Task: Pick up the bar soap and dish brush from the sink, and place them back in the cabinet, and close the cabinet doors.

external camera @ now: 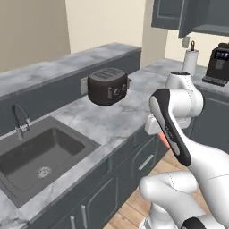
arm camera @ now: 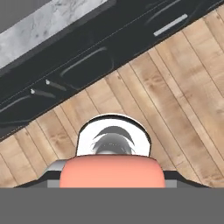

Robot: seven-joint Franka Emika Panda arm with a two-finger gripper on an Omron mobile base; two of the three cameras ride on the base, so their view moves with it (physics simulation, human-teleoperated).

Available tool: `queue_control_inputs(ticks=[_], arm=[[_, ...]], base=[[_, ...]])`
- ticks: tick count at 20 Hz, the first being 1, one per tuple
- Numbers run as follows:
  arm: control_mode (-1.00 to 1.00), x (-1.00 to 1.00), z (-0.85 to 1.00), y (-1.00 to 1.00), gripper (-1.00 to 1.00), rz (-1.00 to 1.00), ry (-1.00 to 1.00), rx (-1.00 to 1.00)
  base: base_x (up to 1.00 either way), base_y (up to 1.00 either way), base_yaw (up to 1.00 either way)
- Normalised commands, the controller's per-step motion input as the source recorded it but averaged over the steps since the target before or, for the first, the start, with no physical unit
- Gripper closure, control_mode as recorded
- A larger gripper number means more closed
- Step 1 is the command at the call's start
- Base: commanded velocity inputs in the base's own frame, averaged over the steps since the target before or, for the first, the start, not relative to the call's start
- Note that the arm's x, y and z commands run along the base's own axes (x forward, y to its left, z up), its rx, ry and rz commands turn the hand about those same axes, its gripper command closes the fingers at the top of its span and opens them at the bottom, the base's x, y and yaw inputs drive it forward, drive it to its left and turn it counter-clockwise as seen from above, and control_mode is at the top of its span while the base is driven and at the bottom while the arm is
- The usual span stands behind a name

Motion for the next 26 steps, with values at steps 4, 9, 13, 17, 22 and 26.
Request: queue_control_inputs(ticks=[4, 9, 13, 17, 22, 26], arm=[[1.00, 0.00, 0.00, 0.00, 1.00, 0.00, 0.00, 0.00], [1.00, 0.00, 0.00, 0.00, 1.00, 0.00, 0.00, 0.00], [1.00, 0.00, 0.00, 0.00, 1.00, 0.00, 0.00, 0.00], [1.00, 0.00, 0.00, 0.00, 1.00, 0.00, 0.00, 0.00], [1.00, 0.00, 0.00, 0.00, 1.00, 0.00, 0.00, 0.00], [1.00, 0.00, 0.00, 0.00, 1.00, 0.00, 0.00, 0.00]], base=[[-0.03, -0.38, -0.51], [0.00, -0.21, -0.57], [0.00, -0.06, -0.58], [0.01, 0.00, -0.54], [0.06, 0.01, -0.48], [0.21, 0.12, -0.36]])
